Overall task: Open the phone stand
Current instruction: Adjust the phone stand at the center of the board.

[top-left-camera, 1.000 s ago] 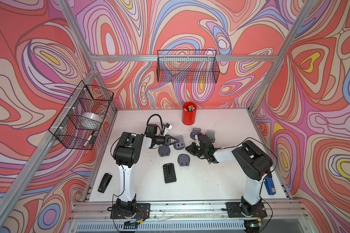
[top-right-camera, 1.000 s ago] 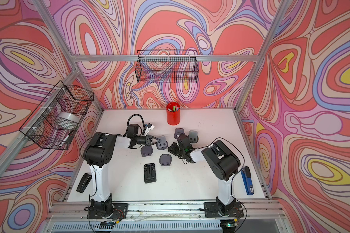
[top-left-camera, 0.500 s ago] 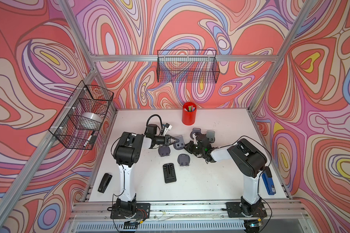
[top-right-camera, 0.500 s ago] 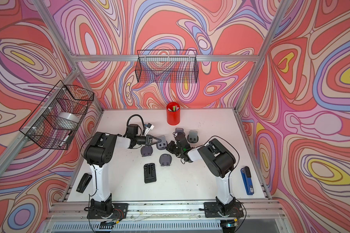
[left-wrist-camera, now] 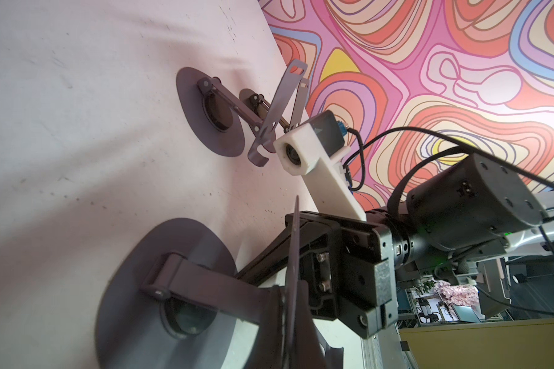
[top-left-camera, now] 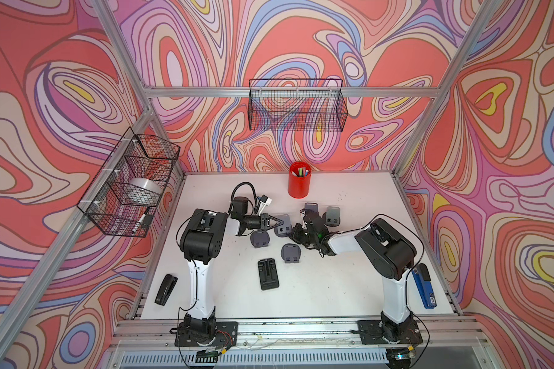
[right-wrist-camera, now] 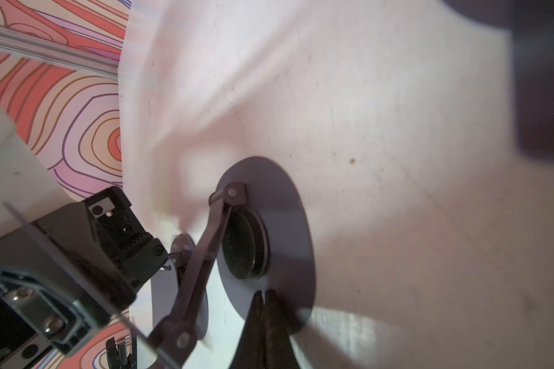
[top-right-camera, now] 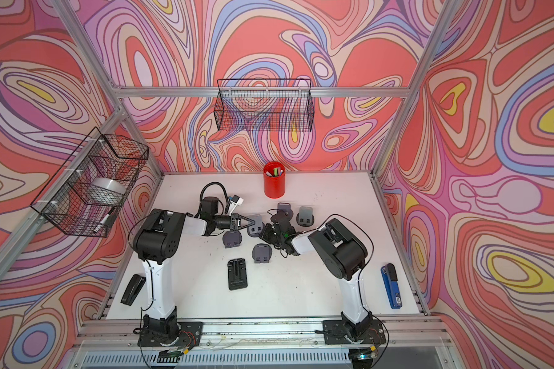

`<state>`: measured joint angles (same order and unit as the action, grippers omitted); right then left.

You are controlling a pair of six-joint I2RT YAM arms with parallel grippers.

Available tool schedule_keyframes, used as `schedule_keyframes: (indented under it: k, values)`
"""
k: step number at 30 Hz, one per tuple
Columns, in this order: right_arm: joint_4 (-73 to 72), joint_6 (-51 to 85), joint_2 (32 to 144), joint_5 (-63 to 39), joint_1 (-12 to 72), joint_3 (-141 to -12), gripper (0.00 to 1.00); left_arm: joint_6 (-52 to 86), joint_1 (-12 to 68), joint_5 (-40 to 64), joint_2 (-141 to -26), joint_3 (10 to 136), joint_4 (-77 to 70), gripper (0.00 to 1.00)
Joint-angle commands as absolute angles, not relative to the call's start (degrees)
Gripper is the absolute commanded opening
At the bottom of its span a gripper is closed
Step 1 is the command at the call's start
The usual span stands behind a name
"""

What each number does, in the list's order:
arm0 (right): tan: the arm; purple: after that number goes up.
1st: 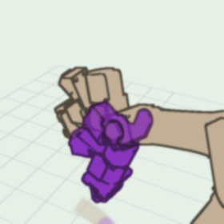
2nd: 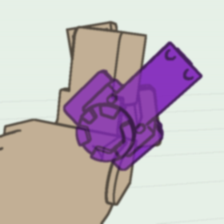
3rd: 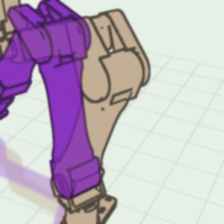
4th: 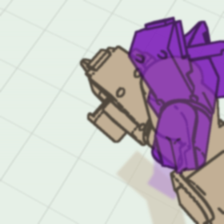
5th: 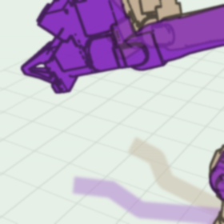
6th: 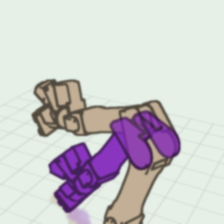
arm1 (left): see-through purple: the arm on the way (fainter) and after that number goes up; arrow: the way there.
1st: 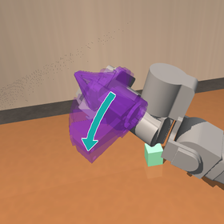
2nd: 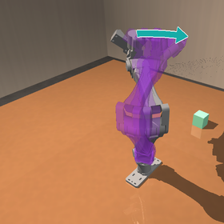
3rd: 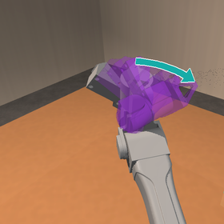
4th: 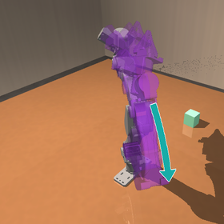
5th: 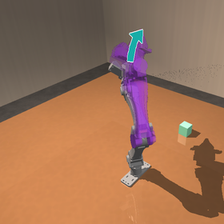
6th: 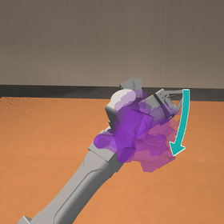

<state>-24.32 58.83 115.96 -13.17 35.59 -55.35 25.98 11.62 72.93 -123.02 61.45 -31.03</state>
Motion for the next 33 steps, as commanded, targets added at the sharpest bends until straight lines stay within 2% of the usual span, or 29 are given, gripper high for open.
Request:
schedule_keyframes:
  k: [1, 5, 10, 17, 33]
  values:
    - [-20.82, 58.92, 117.37, -10.42, 36.04, -56.07, 0.0, 26.1, 11.16, 71.7, -124.19, 60.39, -33.08, 0.0]
    - [-21.34, 60.46, 118.03, -9.52, 36.09, -55.52, 0.0, 24.38, 11.16, 69.94, -123.38, 59.38, -32.43, 0.0]
    - [-20.97, 61.34, 118.63, -9.46, 36.04, -55.11, 0.0, 14.82, 11.33, 63.86, -119.83, 59.02, -22.22, 0.0]
    - [-19.89, 62.05, 118.56, -9.48, 36.04, -54.71, 0.0, 9.6, 12.93, 56.74, -116.14, 58.67, -17.33, 0.0]
    - [-18.72, 63.46, 119.29, -9.88, 36.04, -54.67, 0.0, 6.43, 15.16, 46.64, -110.88, 52.77, -23.81, 0.0]
